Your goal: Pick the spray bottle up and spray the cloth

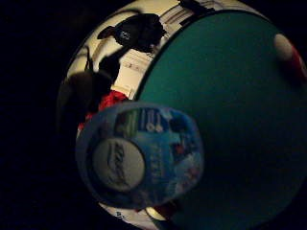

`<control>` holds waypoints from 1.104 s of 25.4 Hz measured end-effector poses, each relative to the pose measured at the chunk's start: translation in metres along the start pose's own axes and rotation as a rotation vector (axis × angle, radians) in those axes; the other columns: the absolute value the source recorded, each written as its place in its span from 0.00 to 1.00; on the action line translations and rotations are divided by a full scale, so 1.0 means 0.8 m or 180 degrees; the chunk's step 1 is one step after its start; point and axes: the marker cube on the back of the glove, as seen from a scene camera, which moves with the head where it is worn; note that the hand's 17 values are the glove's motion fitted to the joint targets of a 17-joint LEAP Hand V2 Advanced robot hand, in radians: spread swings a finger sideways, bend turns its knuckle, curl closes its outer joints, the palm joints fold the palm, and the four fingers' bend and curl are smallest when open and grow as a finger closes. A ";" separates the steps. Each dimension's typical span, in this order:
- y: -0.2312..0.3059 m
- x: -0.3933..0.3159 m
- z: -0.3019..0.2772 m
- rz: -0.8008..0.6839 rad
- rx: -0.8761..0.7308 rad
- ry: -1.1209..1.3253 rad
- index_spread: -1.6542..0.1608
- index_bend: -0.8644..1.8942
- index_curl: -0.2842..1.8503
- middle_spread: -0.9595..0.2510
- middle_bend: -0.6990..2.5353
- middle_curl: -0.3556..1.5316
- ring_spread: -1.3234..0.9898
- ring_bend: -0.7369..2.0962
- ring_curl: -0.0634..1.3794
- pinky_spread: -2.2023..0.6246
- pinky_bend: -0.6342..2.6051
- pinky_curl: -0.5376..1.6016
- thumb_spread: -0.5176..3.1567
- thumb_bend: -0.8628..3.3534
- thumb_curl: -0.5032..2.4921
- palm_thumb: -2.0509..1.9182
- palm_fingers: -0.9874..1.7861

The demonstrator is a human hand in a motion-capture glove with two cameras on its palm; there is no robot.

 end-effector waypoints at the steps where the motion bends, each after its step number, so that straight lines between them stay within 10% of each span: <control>1: 0.009 0.002 -0.004 0.0047 -0.0070 0.0124 0.75 0.41 0.43 0.64 0.41 0.46 0.50 0.49 0.34 0.73 0.29 0.43 0.33 0.19 0.42 0.70 0.71; 5: 0.053 0.003 -0.035 0.0148 -0.0300 0.0665 0.73 0.38 0.42 0.66 0.34 0.43 0.51 0.45 0.35 0.78 0.31 0.45 0.36 0.18 0.39 0.67 0.56; 28: 0.299 -0.119 -0.197 -0.0559 -0.0353 0.2649 0.69 0.35 0.28 0.70 0.29 0.39 0.53 0.43 0.29 0.84 0.33 0.42 0.40 0.20 0.31 0.61 0.53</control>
